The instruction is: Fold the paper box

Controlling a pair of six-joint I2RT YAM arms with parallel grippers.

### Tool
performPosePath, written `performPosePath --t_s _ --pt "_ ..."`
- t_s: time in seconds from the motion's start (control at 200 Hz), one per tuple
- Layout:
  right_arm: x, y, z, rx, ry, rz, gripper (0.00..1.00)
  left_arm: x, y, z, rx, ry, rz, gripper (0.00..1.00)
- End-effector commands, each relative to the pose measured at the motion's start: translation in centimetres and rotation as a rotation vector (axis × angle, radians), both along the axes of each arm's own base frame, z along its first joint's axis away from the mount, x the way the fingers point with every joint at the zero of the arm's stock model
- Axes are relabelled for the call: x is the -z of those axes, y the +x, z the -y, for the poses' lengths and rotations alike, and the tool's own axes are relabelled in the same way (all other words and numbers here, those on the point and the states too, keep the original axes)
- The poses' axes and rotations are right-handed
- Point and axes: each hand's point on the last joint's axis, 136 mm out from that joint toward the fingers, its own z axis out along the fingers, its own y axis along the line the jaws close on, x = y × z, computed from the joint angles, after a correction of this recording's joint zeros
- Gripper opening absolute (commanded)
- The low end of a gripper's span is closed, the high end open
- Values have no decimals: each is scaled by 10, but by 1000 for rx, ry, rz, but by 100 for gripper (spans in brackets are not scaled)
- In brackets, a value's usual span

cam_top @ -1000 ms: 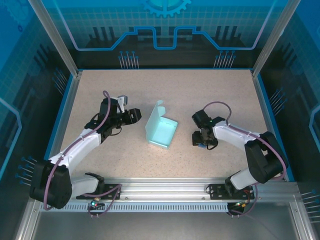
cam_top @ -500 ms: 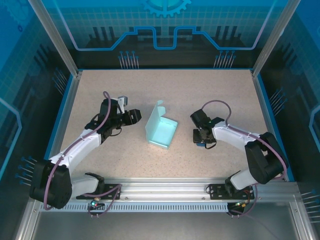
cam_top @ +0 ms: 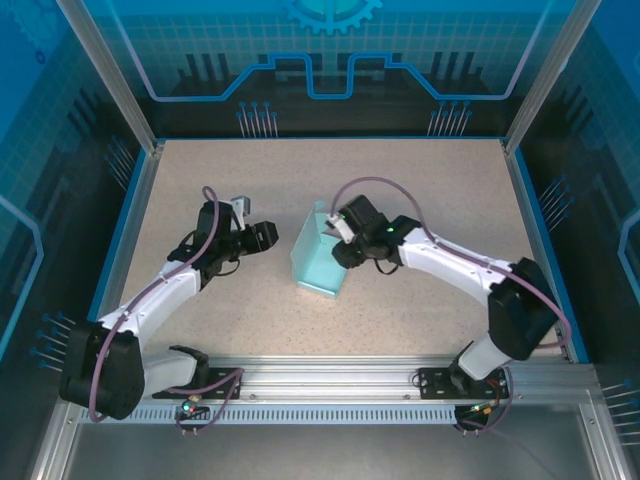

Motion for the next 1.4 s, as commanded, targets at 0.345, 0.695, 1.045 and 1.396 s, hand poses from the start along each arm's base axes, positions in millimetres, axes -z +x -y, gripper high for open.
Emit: performPosePath --t_s 0.345,0.695,1.045,1.396 --pt "60 7 -55 -247 -106 -80 45 4 -6 -17 -37 50 1 61" --pt "55 9 -46 -212 -111 -46 63 -1 -9 -15 -32 39 11 61" --pt "13 -1 -19 -115 138 -37 67 -18 -17 -13 -32 -3 49 61" --pt "39 71 -4 118 308 -255 73 24 -48 -27 -81 38 -90 61"
